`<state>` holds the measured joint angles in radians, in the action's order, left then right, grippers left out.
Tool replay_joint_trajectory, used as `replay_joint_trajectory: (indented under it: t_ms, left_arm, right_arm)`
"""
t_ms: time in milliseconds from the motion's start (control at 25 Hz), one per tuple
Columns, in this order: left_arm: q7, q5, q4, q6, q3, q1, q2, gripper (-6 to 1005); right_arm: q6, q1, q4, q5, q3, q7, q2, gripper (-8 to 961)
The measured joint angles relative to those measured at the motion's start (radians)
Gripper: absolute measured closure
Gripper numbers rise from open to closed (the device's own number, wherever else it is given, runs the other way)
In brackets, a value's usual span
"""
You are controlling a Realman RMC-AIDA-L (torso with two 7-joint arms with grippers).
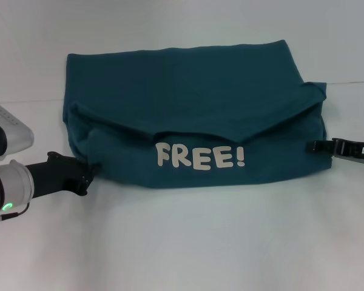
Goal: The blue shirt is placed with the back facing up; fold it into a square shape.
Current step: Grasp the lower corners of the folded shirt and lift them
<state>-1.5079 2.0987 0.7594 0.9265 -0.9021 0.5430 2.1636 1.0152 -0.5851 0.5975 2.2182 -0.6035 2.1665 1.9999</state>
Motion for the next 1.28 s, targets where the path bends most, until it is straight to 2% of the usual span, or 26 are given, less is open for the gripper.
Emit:
replay_joint_trajectory:
  t_ms: [440, 600, 840, 1120, 1280]
  left_arm:
    - [-0.003, 0.014, 0.0, 0.0, 0.003, 0.006, -0.002, 980]
    - [-0.005, 0.02, 0.001, 0.0, 0.006, 0.006, -0.002, 980]
    - [-0.005, 0.021, 0.002, 0.0, 0.043, -0.003, -0.002, 980]
    - [-0.006, 0.023, 0.005, 0.093, 0.127, -0.03, -0.005, 980]
    - [-0.006, 0.023, 0.032, 0.169, 0.163, -0.061, -0.006, 979]
  right_arm:
    - [-0.023, -0.002, -0.008, -0.016, -0.02, -0.001, 0.011, 434]
    - [-0.002, 0.011, -0.005, -0.027, -0.017, -0.007, 0.006, 666]
    - [0.015, 0.037, -0.004, -0.076, -0.016, -0.058, 0.005, 891]
    - [0.083, 0.096, -0.007, -0.155, -0.004, -0.14, -0.003, 907]
    - [0.149, 0.135, -0.006, -0.178, 0.039, -0.192, 0.002, 911]
